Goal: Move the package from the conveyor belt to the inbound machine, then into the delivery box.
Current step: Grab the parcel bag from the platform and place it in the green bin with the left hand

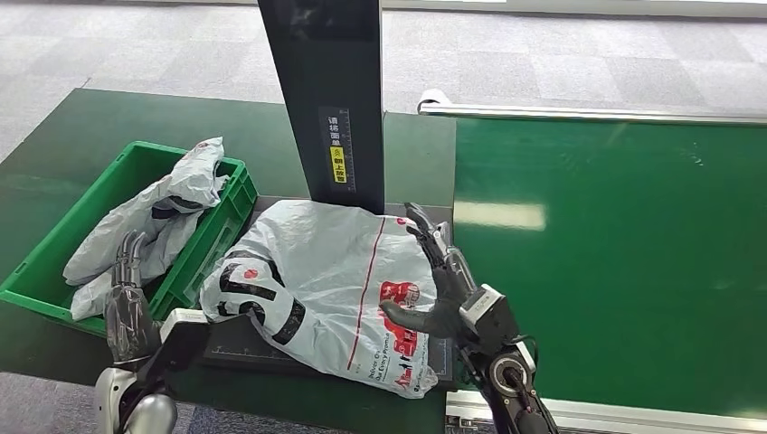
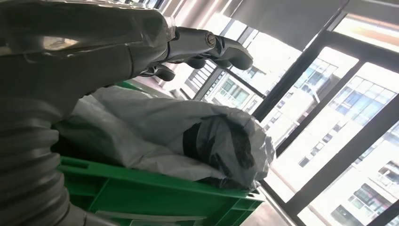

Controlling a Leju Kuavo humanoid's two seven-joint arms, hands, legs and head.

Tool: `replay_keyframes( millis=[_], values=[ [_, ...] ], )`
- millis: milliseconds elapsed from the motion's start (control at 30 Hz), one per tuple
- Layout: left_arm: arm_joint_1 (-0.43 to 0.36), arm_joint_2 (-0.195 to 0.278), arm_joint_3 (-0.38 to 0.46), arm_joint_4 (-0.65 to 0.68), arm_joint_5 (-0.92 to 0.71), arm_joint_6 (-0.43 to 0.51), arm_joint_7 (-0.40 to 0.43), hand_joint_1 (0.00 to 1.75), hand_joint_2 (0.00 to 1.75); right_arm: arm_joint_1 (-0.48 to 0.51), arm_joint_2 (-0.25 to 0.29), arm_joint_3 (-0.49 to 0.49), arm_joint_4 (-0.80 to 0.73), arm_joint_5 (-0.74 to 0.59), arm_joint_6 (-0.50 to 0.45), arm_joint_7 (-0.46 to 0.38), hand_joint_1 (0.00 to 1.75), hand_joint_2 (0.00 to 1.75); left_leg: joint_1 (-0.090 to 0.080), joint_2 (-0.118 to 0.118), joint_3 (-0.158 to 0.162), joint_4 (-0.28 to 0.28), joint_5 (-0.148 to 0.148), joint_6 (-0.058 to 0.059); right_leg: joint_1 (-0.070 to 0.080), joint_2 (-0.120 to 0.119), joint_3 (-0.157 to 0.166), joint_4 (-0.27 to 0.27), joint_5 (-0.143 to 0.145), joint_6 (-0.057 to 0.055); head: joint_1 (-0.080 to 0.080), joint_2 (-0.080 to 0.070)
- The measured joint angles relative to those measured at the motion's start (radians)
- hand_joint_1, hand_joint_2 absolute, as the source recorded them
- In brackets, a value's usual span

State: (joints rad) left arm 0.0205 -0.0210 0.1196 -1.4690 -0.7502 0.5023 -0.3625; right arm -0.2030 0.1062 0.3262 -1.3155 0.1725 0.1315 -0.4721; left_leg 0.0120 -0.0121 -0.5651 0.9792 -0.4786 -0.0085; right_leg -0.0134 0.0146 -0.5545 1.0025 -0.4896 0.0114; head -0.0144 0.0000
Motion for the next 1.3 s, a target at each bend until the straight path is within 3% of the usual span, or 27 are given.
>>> replay_keyframes(
  millis=[233, 400, 767, 967, 1300],
  values=[
    [0.025, 0.012, -0.006, -0.066, -0.009, 0.004, -0.025, 0.0, 1.75, 0.091, -0.035, -0.108, -0.082, 0.01, -0.011, -0.009, 0.0, 1.75, 0.0, 0.0, 0.0, 0.0, 0.0, 0.0, 0.0, 0.0, 0.0, 0.0, 0.0, 0.0, 0.0, 0.0],
    [0.043, 0.021, -0.021, -0.09, -0.105, 0.024, -0.025, 0.0, 1.75, 0.145, -0.045, -0.159, -0.114, 0.01, -0.018, -0.011, 0.0, 1.75, 0.0, 0.0, 0.0, 0.0, 0.0, 0.0, 0.0, 0.0, 0.0, 0.0, 0.0, 0.0, 0.0, 0.0],
    [0.052, 0.039, -0.075, -0.11, -0.185, -0.005, -0.039, 0.0, 1.75, 0.181, -0.049, -0.203, -0.142, 0.007, -0.02, -0.006, 0.0, 1.75, 0.0, 0.0, 0.0, 0.0, 0.0, 0.0, 0.0, 0.0, 0.0, 0.0, 0.0, 0.0, 0.0, 0.0],
    [0.009, 0.068, -0.23, -0.085, -0.273, -0.109, -0.052, 0.0, 1.75, 0.186, -0.041, -0.247, -0.181, 0.005, 0.005, 0.018, 0.0, 1.75, -0.001, 0.0, 0.0, 0.0, 0.0, 0.0, -0.001, 0.0, 0.0, -0.001, 0.0, 0.0, 0.0, 0.0],
    [-0.091, 0.101, -0.48, 0.069, -0.237, -0.199, -0.09, 0.0, 1.75, 0.187, -0.05, -0.256, -0.187, -0.028, 0.001, -0.012, 0.0, 1.75, -0.001, 0.0, 0.0, 0.0, 0.0, 0.0, -0.001, 0.0, 0.0, 0.0, 0.0, 0.0, 0.0, 0.0]
  ],
)
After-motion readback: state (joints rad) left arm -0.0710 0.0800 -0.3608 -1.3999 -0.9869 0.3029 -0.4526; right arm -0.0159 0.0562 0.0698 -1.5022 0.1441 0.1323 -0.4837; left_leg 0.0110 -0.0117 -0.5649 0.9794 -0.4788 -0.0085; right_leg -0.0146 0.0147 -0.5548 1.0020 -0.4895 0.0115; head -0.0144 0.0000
